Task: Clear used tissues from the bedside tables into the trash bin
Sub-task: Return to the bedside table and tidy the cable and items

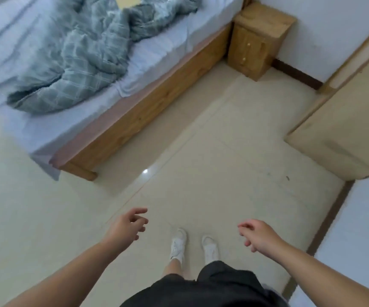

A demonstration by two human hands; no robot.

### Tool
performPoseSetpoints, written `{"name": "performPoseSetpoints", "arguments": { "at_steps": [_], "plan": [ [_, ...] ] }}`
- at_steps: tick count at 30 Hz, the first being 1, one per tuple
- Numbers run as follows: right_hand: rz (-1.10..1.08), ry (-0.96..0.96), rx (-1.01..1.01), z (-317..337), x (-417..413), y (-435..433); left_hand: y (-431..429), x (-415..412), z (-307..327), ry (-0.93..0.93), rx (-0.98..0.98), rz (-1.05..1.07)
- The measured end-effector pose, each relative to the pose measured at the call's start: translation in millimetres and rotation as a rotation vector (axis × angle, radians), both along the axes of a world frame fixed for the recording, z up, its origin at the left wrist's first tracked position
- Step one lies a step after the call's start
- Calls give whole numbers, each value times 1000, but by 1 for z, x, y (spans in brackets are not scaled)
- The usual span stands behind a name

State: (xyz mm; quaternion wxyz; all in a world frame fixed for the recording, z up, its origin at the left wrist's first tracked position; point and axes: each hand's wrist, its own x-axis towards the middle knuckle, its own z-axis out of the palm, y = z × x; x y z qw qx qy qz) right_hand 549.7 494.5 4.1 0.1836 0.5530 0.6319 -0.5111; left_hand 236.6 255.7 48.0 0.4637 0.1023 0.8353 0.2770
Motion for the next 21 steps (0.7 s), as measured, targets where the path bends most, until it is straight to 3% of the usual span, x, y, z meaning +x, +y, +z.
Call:
{"name": "performPoseSetpoints", "arguments": {
  "at_steps": [7,13,21],
  "plan": [
    [446,-66,-3,-18,-76,22,-129,67,7,1,-14,569],
    [776,-107,-3,-20,-157,-22,-231,125,-6,-24,-16,1020],
    [1066,-127,8,-3,-278,-137,-322,146,-45,-123,-44,1325]
  ]
}}
